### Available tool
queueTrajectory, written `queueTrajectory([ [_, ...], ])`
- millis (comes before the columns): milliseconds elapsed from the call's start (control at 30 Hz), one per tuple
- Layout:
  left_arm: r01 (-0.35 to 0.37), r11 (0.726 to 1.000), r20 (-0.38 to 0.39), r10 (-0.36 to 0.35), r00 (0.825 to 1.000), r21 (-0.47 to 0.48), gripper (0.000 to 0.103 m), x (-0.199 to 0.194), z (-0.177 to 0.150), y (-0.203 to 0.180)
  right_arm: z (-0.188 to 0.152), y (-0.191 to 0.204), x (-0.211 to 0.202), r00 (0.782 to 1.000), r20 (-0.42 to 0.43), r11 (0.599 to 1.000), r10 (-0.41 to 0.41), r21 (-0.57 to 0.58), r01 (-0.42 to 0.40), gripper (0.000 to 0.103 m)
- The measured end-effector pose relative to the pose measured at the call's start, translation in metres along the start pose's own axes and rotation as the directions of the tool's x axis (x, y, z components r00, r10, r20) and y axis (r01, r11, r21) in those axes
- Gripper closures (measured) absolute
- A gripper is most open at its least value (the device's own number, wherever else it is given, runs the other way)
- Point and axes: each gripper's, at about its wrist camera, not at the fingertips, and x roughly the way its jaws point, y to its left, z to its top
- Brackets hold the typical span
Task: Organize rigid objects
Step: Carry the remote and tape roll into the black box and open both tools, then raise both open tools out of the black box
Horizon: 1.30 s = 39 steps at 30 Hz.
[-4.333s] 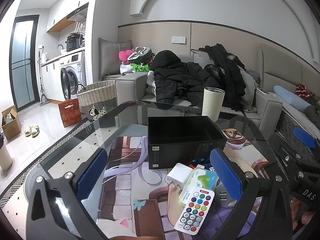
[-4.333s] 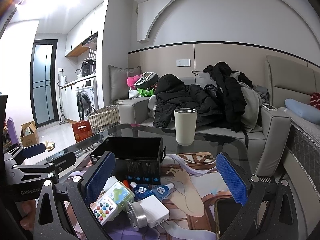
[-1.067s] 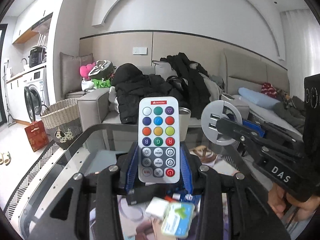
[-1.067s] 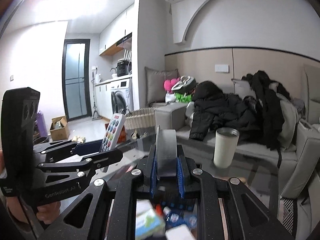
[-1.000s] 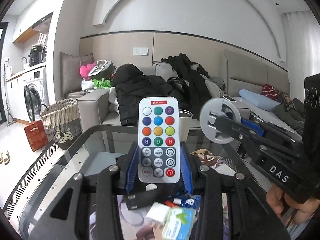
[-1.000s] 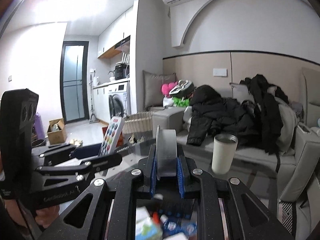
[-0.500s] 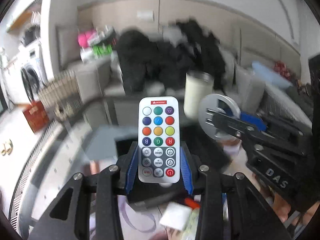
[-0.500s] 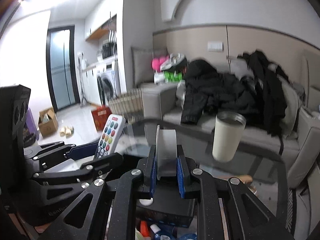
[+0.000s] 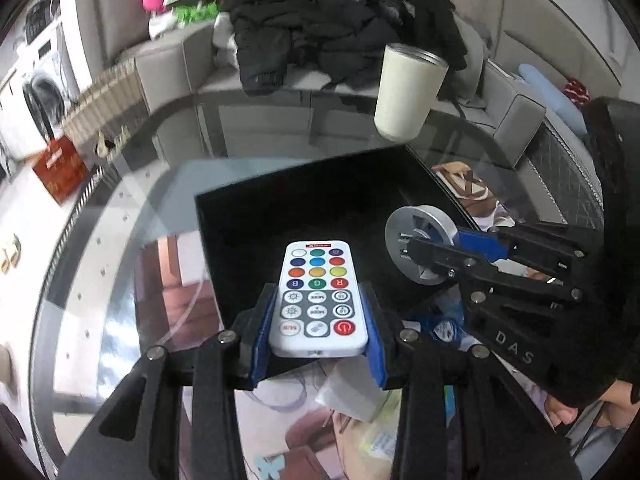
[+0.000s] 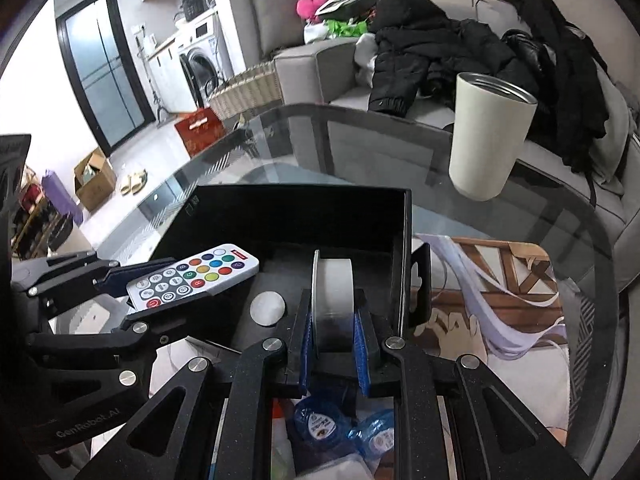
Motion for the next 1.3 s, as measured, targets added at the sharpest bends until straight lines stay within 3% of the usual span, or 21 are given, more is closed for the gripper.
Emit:
queueTrajectory([
  [133, -0.008, 1.0, -0.019, 0.009, 1.0, 0.02, 0.066, 0.003, -0.006, -0.004, -0.004, 0.006, 0.004, 0.996, -0.083, 0.999, 0.027, -0.018, -0.029, 0.086],
  [533, -0.049, 0.998, 0.008, 0.048, 0.999, 0.027, 0.064, 0.0, -0.008, -0.003, -0.005, 0.009, 0.001, 0.996, -0.081, 0.999, 0.023, -0.031, -0.026, 0.084],
  [733, -0.064, 0.998, 0.051, 0.063, 0.997, 0.022, 0.051, -0.009, -0.009, -0.002, -0.005, 0.008, -0.001, 0.997, -0.072, 0.999, 0.038, -0.016, -0.039, 0.081],
  [1033, -0.057, 0.998, 0.17, 0.055, 0.984, 0.004, 0.048, -0.038, -0.012, -0.001, -0.005, 0.012, -0.031, 0.999, 0.044, 1.0, 0.025, -0.01, -0.025, 0.075],
  [1200, -0.049, 0.999, 0.279, 0.05, 0.959, -0.011, 0.046, -0.065, -0.016, -0.001, -0.005, 0.017, -0.062, 0.985, 0.17, 1.0, 0.024, -0.019, -0.021, 0.075],
  [1300, -0.05, 0.999, 0.351, 0.049, 0.935, -0.008, 0.046, -0.083, -0.02, -0.003, -0.007, 0.023, -0.086, 0.965, 0.26, 0.999, 0.022, -0.039, -0.012, 0.075],
])
